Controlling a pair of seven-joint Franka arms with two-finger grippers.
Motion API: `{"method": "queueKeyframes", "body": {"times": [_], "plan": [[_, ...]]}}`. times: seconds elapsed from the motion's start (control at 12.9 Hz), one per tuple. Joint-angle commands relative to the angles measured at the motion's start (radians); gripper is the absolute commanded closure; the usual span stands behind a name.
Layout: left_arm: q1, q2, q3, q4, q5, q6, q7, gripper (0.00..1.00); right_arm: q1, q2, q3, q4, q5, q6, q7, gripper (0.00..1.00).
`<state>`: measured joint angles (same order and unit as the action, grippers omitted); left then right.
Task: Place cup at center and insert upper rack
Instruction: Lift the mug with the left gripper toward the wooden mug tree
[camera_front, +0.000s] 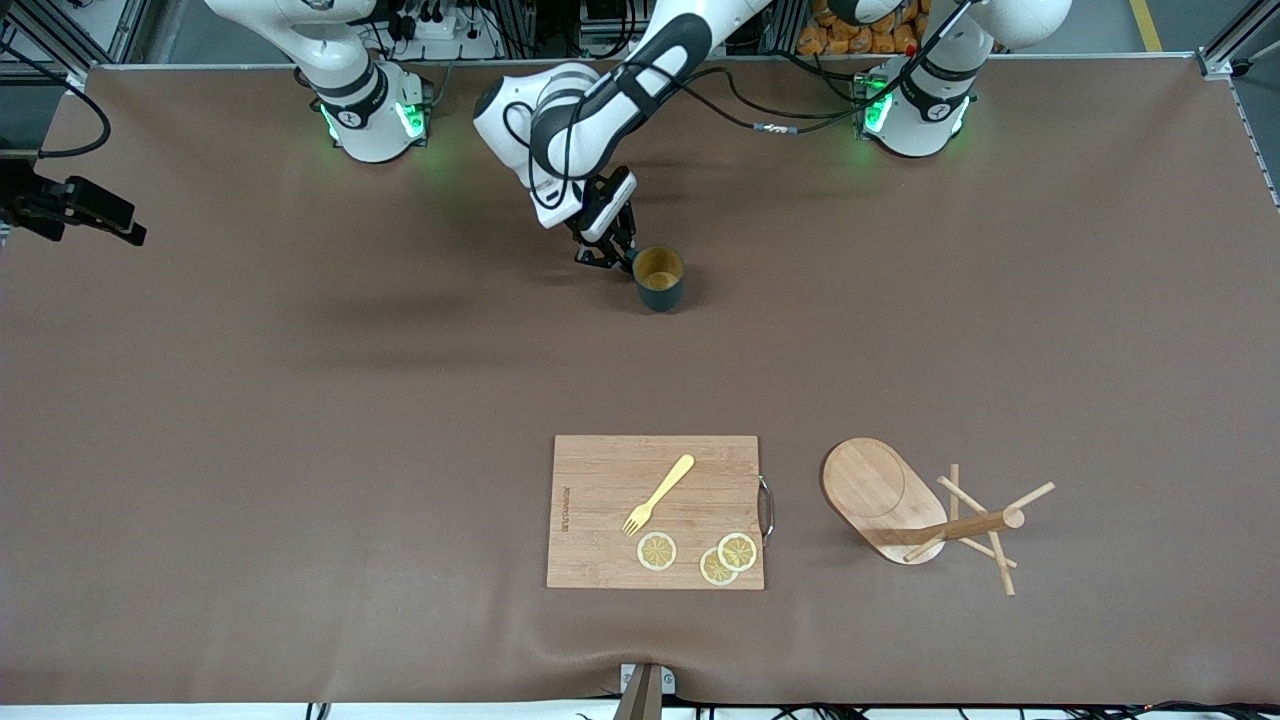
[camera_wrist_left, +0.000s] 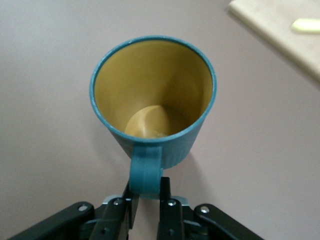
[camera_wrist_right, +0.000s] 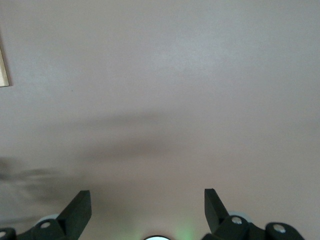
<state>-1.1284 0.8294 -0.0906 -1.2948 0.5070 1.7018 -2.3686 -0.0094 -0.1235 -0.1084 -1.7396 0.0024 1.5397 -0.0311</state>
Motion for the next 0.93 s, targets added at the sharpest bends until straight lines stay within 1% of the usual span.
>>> {"method": "queueKeyframes", "body": {"times": [0.0, 0.16, 0.47, 0.62, 0.85], "plan": [[0.085, -0.082, -0.009, -0.018, -0.021, -0.013, 0.093, 1.00, -0.018, -0.002, 0.012, -0.005, -0.010, 0.007, -0.020, 0.00], [0.148, -0.127, -0.011, -0.018, -0.028, -0.010, 0.153, 1.00, -0.018, 0.001, 0.012, -0.005, -0.010, 0.013, -0.018, 0.00], [0.312, -0.216, -0.014, -0.020, -0.102, 0.036, 0.304, 1.00, -0.021, -0.001, 0.012, -0.005, -0.010, 0.013, -0.021, 0.00], [0.402, -0.268, -0.017, -0.020, -0.155, 0.057, 0.380, 1.00, -0.020, -0.001, 0.012, -0.005, -0.010, 0.013, -0.020, 0.00], [0.537, -0.320, -0.018, -0.020, -0.244, 0.091, 0.484, 1.00, -0.020, 0.001, 0.012, -0.005, -0.010, 0.013, -0.021, 0.00]]}}
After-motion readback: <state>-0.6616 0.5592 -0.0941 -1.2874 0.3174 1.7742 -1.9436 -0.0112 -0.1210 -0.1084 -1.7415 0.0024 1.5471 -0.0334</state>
